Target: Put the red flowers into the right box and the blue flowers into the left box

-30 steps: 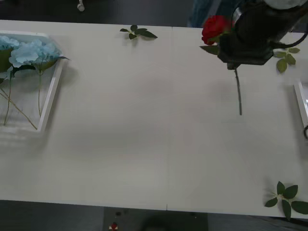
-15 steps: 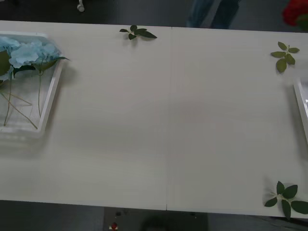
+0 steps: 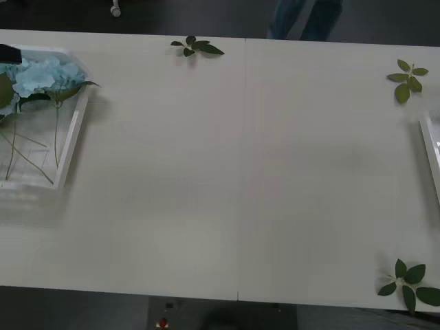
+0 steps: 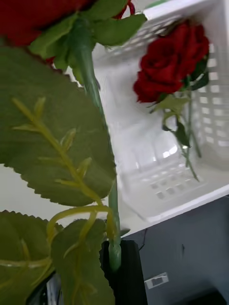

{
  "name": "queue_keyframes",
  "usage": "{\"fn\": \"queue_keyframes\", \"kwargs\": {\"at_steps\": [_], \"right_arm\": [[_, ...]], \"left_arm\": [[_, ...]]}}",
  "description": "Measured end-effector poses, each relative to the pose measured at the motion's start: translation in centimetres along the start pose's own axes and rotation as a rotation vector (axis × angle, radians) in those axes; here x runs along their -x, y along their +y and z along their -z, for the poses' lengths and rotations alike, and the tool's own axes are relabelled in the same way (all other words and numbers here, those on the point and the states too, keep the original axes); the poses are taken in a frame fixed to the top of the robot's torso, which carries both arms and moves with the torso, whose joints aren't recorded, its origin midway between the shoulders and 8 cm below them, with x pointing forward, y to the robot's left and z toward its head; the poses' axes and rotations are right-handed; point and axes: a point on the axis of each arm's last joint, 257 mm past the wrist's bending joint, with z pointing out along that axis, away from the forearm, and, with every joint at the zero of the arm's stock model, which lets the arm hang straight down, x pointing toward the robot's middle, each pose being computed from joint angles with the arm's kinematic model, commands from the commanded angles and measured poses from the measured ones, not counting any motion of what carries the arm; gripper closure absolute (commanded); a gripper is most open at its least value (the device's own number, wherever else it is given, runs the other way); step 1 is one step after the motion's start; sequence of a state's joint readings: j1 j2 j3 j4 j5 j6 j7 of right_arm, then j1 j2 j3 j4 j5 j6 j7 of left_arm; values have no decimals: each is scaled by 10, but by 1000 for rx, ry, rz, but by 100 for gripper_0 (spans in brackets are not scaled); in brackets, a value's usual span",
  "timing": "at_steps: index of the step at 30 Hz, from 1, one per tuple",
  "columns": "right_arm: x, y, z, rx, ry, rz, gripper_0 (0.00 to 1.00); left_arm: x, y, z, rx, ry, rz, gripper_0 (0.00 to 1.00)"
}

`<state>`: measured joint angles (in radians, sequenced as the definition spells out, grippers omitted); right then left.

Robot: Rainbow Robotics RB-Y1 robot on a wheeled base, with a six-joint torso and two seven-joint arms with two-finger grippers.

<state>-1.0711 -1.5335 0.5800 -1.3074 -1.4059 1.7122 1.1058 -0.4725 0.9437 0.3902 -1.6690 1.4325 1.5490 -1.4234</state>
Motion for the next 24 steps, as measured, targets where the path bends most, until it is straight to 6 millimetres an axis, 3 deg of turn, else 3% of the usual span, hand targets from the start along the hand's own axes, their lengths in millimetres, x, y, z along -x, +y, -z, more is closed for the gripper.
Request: {"fn": "queue_keyframes", "kwargs": {"at_steps": [2, 7, 11, 15, 19, 24], "right_arm": [[2, -22, -17, -51, -5, 32, 100], [-4, -74, -72, -166, -18, 110, 100], [-16, -124, -108, -276, -13, 100, 100], [-17, -154, -137, -339, -43, 96, 100], [-5, -159, -165, -368, -101, 121, 100], [13, -153, -192, -367, -194, 112, 100]], "left_arm": [[9, -20, -10, -79, -46, -41, 13], [8, -62, -44, -224, -97, -187, 13], [-4, -82, -67, -296, -96, -223, 13], [-15, -92, -80, -324, -111, -406, 13], [-38, -108, -93, -383, -83, -563, 13], [-98, -133, -114, -515, 22, -816, 13]]}}
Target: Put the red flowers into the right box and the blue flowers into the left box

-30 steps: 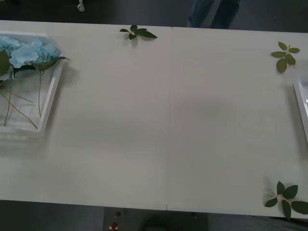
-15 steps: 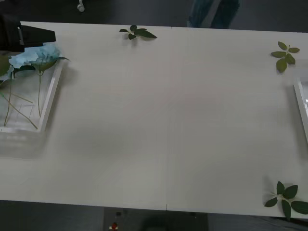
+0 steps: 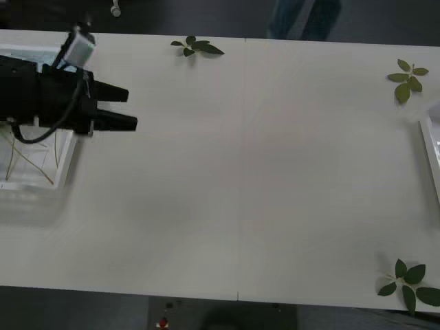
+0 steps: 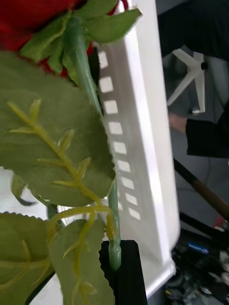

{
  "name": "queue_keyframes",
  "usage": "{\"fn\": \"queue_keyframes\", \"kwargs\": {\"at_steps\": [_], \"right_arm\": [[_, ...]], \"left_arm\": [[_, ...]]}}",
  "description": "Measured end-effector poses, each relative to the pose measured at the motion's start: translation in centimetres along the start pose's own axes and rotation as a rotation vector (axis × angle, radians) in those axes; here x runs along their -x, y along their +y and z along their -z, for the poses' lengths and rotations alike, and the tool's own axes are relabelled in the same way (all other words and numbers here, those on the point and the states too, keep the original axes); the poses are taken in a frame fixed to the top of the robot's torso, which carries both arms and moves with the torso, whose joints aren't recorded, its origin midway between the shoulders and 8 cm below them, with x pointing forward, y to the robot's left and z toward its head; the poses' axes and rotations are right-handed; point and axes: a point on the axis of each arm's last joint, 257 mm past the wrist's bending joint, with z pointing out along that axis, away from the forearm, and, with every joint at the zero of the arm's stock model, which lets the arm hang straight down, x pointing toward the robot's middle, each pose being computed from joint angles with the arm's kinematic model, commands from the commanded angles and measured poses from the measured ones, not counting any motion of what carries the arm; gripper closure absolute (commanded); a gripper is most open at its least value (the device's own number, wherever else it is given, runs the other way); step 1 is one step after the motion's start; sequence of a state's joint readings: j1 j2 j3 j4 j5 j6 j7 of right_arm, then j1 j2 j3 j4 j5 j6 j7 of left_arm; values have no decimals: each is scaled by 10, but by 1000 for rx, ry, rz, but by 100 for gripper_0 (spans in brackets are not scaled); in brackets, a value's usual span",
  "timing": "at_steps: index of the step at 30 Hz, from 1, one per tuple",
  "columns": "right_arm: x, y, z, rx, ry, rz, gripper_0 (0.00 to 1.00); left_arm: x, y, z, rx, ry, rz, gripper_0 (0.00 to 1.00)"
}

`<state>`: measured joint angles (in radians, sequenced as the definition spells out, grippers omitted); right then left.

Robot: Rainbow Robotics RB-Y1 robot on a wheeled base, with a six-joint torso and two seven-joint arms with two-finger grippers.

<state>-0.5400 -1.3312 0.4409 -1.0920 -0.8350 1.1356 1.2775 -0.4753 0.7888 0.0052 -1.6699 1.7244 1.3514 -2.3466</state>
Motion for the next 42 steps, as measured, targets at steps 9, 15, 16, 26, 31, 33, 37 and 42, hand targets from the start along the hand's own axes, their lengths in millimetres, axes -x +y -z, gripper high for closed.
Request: {"fn": "queue_keyframes", "kwargs": {"at_steps": [9, 15, 16, 26, 31, 33, 37, 42], "right_arm": [[2, 15, -37, -16, -118, 13, 100], [-10, 15, -50, -36, -108, 39, 100], [-9, 15, -51, -36, -115, 40, 93], [-15, 12, -54, -35, -111, 36, 11], [-14, 25, -40, 9, -77, -2, 11], [-10, 36, -22, 66, -47, -46, 11], [8, 54, 38, 172, -24, -39, 12], [22, 69, 135, 260, -28, 72, 11]], "left_arm": [[6, -72, -40, -269, -32, -337, 13], [0, -96, -52, -352, -36, -334, 13], [0, -96, -52, -352, -34, -334, 13], [-25, -100, -46, -392, 62, -365, 13], [-17, -91, -43, -358, 49, -391, 14], [-15, -87, -39, -344, 49, -398, 13], [-18, -80, -27, -331, 66, -405, 13], [-25, -75, -18, -320, 99, -408, 13]]}}
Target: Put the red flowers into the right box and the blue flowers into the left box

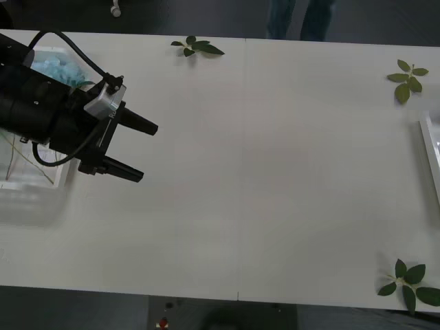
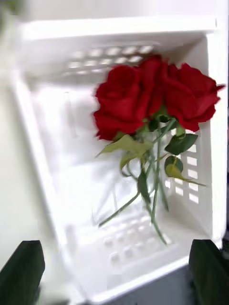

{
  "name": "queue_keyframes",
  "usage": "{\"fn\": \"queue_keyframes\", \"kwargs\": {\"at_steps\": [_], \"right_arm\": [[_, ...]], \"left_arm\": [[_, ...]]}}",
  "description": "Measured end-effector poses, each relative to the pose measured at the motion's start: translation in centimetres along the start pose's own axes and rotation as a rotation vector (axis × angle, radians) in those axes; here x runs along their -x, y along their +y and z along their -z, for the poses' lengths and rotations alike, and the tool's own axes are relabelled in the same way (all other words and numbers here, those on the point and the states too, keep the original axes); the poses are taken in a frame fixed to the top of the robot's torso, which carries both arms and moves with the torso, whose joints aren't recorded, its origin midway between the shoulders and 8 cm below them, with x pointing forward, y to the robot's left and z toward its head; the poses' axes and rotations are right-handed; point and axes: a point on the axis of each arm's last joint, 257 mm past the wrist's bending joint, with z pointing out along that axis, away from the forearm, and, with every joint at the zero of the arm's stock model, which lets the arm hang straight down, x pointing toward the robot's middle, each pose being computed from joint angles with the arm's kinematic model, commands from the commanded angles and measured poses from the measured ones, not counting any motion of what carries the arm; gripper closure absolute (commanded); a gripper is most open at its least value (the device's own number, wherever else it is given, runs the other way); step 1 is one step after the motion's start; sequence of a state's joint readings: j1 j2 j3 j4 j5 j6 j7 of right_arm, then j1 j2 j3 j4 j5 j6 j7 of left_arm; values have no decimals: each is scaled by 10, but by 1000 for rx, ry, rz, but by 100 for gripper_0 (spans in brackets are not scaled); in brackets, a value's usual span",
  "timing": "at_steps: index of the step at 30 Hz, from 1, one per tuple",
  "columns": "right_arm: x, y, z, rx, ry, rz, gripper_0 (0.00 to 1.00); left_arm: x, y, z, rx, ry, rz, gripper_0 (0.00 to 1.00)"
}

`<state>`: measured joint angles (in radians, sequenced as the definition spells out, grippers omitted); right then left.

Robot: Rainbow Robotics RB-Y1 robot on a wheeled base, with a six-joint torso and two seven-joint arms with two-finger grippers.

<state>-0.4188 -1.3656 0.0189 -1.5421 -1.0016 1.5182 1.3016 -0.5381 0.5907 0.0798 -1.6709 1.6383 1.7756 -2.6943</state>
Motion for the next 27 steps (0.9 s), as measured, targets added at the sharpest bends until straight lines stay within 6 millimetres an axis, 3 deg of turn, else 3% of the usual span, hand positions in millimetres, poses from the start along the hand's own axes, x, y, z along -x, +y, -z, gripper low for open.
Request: {"fn": "queue_keyframes", "kwargs": {"at_steps": [3, 7, 11, 14, 16, 21, 27], "right_arm": [[10, 33, 47, 73, -42, 90, 12], [10, 81, 88, 146, -119, 382, 11], [0, 155, 106, 302, -256, 683, 11], [-16, 205, 111, 423, -365, 776, 11], [-26, 227, 112, 459, -440, 874, 11], [-44, 257, 108, 446, -628, 1253, 11], [-60, 275, 105, 514, -658, 1319, 12]], "left_arm": [[1, 1, 3, 8, -4, -1, 13], [11, 6, 1, 25, -43, -6, 13], [20, 13, -10, 45, -76, 16, 13], [-4, 2, -17, 29, 19, 31, 13], [-17, -5, -14, 20, 78, 29, 13], [-13, 5, -2, 71, 77, 24, 13], [-8, 11, -1, 97, 66, 13, 13]]}}
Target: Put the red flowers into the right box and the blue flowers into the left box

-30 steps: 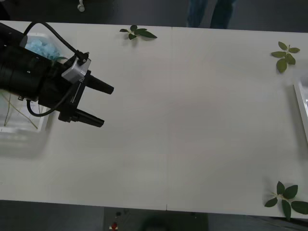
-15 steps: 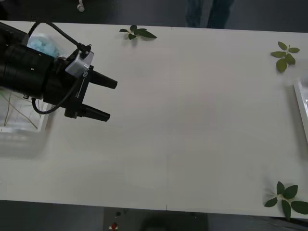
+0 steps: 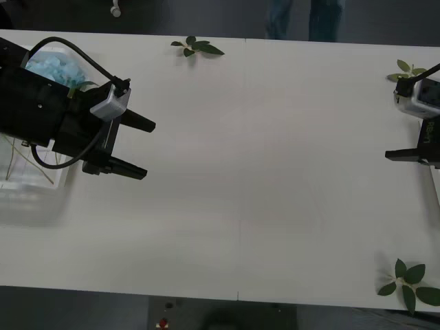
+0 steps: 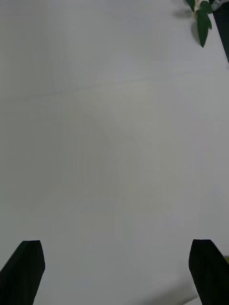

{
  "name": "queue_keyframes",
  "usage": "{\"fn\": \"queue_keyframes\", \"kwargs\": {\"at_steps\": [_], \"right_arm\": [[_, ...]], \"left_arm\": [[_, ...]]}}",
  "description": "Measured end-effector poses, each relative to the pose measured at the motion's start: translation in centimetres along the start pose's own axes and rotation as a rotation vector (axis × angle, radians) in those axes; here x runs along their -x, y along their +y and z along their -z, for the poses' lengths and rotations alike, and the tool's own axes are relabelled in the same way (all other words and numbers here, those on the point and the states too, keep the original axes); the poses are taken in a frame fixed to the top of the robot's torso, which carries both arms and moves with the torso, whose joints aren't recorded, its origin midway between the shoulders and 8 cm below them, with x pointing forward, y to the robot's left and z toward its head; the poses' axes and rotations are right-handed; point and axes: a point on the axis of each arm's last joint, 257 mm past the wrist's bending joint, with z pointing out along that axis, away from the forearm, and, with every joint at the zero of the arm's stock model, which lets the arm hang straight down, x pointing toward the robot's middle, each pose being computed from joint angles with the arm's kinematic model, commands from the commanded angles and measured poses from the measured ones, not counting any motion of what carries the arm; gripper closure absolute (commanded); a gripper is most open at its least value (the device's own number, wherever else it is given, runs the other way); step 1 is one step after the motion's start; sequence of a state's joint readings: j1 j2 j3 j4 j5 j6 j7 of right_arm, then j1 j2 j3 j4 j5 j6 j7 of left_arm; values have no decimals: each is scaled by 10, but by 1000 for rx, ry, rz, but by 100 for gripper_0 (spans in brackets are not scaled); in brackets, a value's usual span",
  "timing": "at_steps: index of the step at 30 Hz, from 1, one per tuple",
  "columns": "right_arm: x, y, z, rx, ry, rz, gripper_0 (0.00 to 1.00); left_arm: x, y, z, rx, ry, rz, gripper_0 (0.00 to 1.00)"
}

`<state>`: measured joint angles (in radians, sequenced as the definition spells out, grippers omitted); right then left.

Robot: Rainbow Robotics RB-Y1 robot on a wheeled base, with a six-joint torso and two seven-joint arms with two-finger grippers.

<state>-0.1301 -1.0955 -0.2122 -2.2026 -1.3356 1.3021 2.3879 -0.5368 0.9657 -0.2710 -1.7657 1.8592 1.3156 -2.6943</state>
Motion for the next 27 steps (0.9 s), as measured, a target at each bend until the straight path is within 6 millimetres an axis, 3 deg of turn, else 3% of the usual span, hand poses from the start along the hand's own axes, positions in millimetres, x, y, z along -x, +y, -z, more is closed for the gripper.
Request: {"fn": "queue_keyframes", "kwargs": {"at_steps": [5, 14, 19, 24, 27], "right_arm": [[7, 1, -19, 5, -82, 83, 11], [4, 14, -90, 143, -133, 42, 11], [6, 19, -109, 215, -146, -2, 11], [13, 17, -116, 247, -165, -25, 11], [17, 13, -118, 251, -164, -20, 11]], "left_arm": [[0, -2, 0, -6, 2, -1, 13], [-1, -2, 0, -9, 3, -1, 13], [3, 21, 1, 81, -12, -8, 13], [-2, 48, 5, 189, 12, -34, 13], [-7, 54, 6, 213, 34, -45, 13]]}}
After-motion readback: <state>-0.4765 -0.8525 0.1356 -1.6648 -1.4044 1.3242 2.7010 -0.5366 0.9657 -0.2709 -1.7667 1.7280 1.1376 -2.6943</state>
